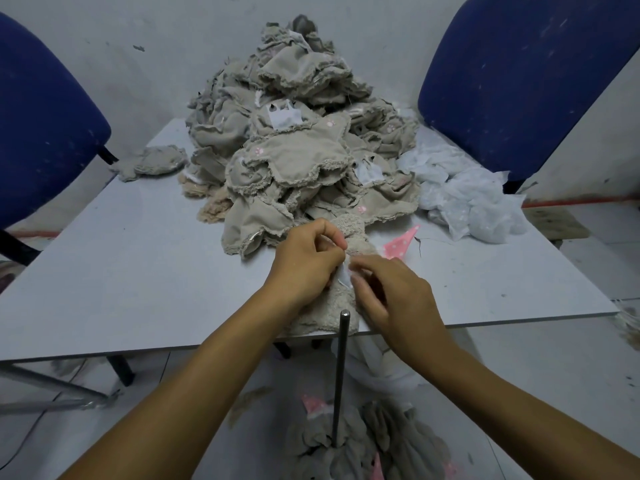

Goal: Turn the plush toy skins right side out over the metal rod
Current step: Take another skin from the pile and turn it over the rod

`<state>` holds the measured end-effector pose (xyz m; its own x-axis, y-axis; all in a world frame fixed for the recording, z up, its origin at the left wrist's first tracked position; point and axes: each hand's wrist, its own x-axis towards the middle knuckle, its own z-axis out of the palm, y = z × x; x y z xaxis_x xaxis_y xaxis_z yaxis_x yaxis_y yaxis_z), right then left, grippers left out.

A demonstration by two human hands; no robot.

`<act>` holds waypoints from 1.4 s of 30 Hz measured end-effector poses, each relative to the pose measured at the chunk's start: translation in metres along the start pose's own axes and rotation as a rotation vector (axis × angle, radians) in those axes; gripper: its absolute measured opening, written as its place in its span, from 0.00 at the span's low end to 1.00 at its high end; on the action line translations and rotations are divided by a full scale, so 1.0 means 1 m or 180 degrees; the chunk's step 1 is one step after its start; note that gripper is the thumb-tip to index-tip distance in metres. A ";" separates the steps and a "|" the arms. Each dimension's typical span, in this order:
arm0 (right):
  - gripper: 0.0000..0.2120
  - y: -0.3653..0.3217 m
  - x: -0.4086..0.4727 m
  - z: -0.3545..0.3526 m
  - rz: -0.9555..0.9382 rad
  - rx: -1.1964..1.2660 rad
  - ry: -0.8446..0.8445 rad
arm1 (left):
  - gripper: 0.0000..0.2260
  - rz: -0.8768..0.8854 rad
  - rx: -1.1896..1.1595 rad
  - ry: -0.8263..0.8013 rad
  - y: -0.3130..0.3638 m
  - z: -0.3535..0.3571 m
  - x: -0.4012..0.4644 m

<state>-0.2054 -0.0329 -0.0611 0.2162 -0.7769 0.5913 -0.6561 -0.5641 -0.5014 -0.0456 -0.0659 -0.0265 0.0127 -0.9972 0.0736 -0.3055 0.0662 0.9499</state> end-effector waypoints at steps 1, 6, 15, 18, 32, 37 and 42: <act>0.09 0.001 0.001 -0.001 -0.0128 -0.0048 -0.0004 | 0.14 -0.0012 0.0011 0.0016 -0.001 0.001 0.000; 0.15 0.004 0.001 0.001 -0.0316 -0.0251 -0.0214 | 0.15 0.0119 0.0217 0.0102 -0.002 -0.003 -0.002; 0.17 -0.002 0.003 0.000 0.0062 -0.0121 -0.0368 | 0.14 0.0306 0.0428 -0.0063 0.002 -0.007 -0.005; 0.16 -0.003 0.005 -0.001 0.0217 0.0015 -0.0373 | 0.14 0.0288 0.0437 -0.0008 0.002 -0.009 -0.004; 0.25 -0.001 0.012 -0.008 0.0114 0.0141 -0.0819 | 0.10 0.0677 0.0926 0.0123 0.007 -0.005 -0.015; 0.31 -0.002 0.014 -0.013 0.0320 0.0365 -0.1060 | 0.11 0.0698 0.0887 0.0099 0.010 -0.003 -0.013; 0.23 -0.003 0.015 -0.005 0.0347 0.0080 -0.0891 | 0.09 0.0452 0.0792 -0.0067 0.009 -0.003 -0.015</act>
<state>-0.2041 -0.0413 -0.0475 0.3386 -0.8782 0.3379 -0.6690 -0.4772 -0.5698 -0.0456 -0.0503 -0.0182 -0.0657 -0.9792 0.1917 -0.5270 0.1972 0.8266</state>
